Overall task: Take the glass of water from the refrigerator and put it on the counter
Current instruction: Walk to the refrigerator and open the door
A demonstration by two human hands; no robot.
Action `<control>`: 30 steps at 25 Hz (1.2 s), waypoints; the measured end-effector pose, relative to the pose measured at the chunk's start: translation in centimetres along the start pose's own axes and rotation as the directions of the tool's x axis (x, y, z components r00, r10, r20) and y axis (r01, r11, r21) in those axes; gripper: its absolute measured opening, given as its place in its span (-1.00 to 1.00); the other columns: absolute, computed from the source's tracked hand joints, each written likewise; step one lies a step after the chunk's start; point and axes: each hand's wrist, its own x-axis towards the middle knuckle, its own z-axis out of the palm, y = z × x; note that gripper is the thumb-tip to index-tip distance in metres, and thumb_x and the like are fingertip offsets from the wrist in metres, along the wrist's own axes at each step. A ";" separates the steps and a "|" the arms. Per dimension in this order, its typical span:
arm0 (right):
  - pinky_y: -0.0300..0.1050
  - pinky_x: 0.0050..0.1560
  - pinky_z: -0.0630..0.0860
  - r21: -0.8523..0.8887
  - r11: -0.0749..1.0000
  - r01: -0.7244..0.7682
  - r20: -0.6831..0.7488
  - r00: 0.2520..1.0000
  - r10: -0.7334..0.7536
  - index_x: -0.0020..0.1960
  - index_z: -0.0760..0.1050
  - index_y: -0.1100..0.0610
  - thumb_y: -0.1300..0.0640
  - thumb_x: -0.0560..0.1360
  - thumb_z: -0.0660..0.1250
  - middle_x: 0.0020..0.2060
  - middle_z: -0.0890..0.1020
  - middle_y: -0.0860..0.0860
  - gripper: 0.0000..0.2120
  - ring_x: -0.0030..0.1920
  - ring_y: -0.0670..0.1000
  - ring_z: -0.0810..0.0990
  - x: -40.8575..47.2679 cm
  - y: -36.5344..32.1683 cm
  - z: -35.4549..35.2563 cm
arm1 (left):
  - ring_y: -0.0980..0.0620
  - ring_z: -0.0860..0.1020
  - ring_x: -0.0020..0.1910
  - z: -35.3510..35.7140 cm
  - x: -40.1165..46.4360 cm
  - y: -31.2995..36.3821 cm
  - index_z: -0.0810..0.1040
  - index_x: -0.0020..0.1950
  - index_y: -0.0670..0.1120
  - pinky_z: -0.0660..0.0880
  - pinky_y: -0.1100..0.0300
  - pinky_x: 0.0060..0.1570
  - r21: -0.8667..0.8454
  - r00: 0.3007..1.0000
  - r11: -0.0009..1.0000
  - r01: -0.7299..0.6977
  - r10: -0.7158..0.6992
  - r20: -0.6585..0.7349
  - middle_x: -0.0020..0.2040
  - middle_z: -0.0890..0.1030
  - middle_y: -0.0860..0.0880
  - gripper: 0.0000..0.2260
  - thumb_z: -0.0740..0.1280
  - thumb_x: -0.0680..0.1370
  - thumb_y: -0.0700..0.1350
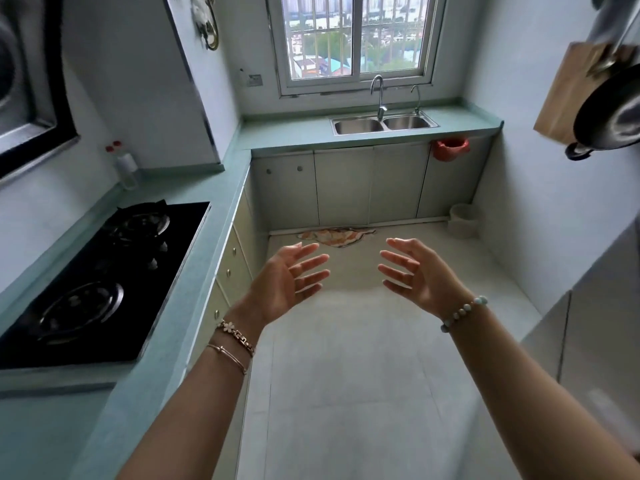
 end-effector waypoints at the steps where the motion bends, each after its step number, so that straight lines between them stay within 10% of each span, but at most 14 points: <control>1: 0.09 0.26 0.50 0.004 1.000 0.004 0.000 1.000 -0.004 0.26 0.57 0.05 0.00 0.54 0.31 0.19 0.64 0.07 -0.69 0.18 0.13 0.61 1.9 -0.7 0.0 | -0.11 0.63 0.14 0.0 2.2 1.0 0.62 0.18 0.00 0.41 -0.06 0.31 0.008 1.000 1.000 0.002 -0.002 0.005 0.20 0.68 -0.07 -0.71 0.23 0.58 0.06; 19: 0.15 0.32 0.41 0.161 0.961 0.226 -0.324 0.932 -0.165 0.08 0.60 0.00 -0.03 0.55 0.26 0.13 0.64 0.06 -0.80 0.11 0.13 0.61 34.6 -17.0 -1.8 | -0.13 0.63 0.10 1.9 46.1 18.2 0.60 0.24 -0.04 0.48 -0.01 0.21 0.109 0.941 0.989 0.103 -0.132 0.311 0.23 0.65 -0.11 -0.69 0.28 0.56 0.03; 30: 0.04 0.12 0.45 0.190 0.892 0.410 -0.637 0.743 -0.206 0.02 0.60 0.00 0.00 0.54 0.28 -0.02 0.67 0.02 -0.84 -0.01 0.07 0.63 43.7 -25.7 -13.5 | -0.16 0.59 0.20 18.8 68.1 17.8 0.63 0.20 -0.02 0.37 -0.07 0.36 0.319 0.732 0.925 0.204 -0.361 0.578 0.26 0.64 -0.11 -0.70 0.29 0.54 0.04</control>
